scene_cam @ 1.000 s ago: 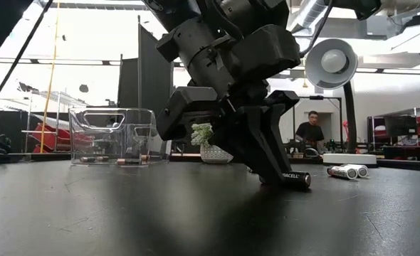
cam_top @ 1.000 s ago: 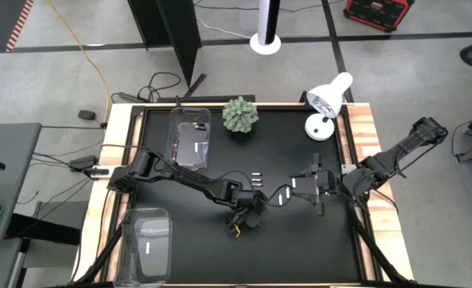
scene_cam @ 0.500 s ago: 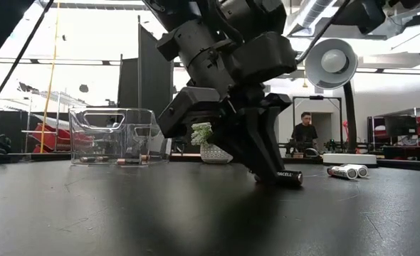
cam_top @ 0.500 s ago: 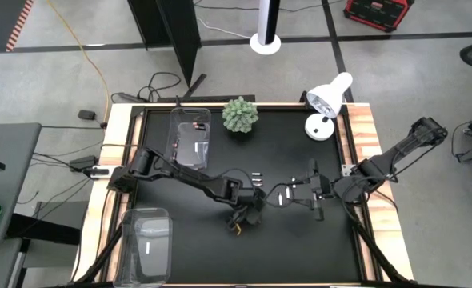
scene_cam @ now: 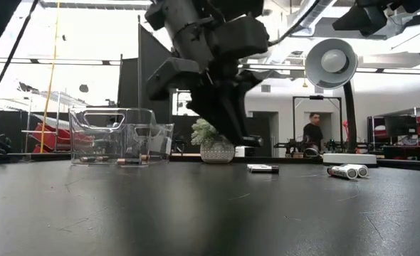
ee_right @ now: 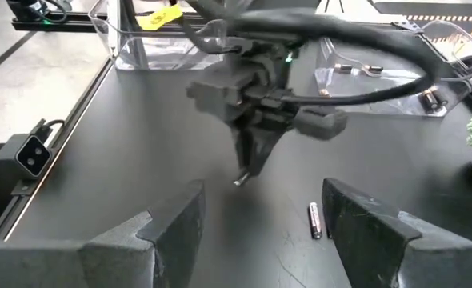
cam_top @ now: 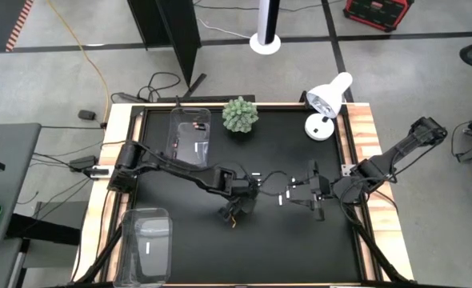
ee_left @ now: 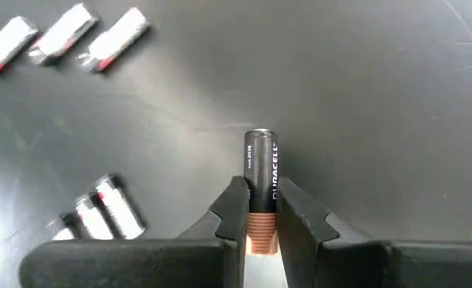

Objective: Sort batteries
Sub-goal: Put the copper and black battery into the top transparent bin

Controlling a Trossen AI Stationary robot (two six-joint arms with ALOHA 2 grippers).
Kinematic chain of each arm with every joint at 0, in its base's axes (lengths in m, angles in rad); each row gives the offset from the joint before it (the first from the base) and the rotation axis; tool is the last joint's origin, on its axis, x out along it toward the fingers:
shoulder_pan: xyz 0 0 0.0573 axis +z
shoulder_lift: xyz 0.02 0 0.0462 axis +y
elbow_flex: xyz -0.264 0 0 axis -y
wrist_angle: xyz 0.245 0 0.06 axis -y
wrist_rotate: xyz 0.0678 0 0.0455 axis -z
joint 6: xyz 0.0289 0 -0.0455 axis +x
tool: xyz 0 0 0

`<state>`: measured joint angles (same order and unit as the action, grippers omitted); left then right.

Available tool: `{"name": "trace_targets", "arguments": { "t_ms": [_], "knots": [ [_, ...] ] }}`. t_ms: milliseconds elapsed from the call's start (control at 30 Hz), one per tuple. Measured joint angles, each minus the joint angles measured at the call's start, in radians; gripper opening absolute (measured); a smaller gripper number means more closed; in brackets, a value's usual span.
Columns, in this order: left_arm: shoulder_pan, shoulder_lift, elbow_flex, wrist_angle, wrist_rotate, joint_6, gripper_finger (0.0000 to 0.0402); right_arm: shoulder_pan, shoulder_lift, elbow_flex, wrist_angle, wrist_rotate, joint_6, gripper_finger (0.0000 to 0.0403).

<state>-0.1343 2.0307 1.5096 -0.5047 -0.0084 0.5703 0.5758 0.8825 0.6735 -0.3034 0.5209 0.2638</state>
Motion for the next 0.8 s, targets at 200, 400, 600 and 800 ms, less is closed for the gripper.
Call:
{"name": "trace_targets", "arguments": {
  "t_ms": [200,400,600,800],
  "knots": [
    [0.029,-0.071,0.000,-0.084,-0.043,-0.007,0.0038,0.000,0.000,0.000,0.000,0.000,-0.002,0.0270],
    [0.064,-0.183,0.001,-0.169,-0.102,-0.025,0.0038,-0.002,0.000,0.000,0.000,0.001,-0.009,0.0270],
    [0.120,-0.333,0.003,-0.272,-0.281,-0.106,0.0038,-0.002,0.000,0.000,-0.002,0.002,-0.011,0.0270],
    [0.234,-0.466,0.004,-0.356,-0.319,-0.177,0.0038,-0.003,0.000,0.000,0.008,0.004,-0.030,0.0270]
  ]
}}
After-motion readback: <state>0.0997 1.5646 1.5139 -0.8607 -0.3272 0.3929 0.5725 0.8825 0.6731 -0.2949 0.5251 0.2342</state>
